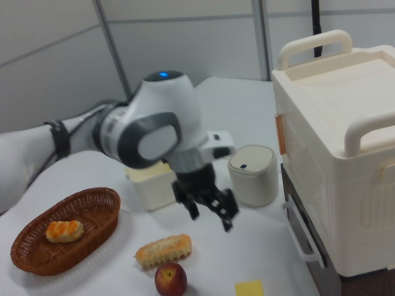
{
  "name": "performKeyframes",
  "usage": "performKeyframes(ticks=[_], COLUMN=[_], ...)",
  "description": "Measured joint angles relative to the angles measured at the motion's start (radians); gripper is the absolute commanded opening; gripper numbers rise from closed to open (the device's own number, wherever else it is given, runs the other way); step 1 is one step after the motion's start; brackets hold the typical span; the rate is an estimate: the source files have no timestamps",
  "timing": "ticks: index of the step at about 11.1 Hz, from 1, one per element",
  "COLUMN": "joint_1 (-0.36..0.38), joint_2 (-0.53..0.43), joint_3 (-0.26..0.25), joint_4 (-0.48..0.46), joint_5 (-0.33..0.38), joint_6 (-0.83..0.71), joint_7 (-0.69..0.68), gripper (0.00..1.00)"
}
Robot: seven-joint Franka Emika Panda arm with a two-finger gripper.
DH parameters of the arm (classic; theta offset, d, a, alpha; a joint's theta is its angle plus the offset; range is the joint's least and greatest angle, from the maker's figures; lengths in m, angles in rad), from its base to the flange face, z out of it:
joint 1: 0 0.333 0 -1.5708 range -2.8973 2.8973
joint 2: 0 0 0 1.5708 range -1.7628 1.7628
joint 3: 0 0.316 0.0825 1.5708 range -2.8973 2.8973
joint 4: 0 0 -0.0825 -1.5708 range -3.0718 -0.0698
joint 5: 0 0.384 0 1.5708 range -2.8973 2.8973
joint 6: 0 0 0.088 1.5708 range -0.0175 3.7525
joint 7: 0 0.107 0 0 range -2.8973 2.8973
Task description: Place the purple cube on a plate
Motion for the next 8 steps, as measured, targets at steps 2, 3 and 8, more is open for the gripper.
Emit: performKeyframes(ticks=[2,3,8], joint_1=[0.083,0.121,0.202], joint_2=[-0.031,-0.054,-0.147], joint_3=[0.000,0.000,-0.007], joint_4=[0.011,0.015,0.024], joint_5=[0.000,0.000,0.011], joint_6=[-0.050,-0.090,-0.186], joint_7=[0.170,0.241,0.303], gripper=[1.00,1.00,1.00])
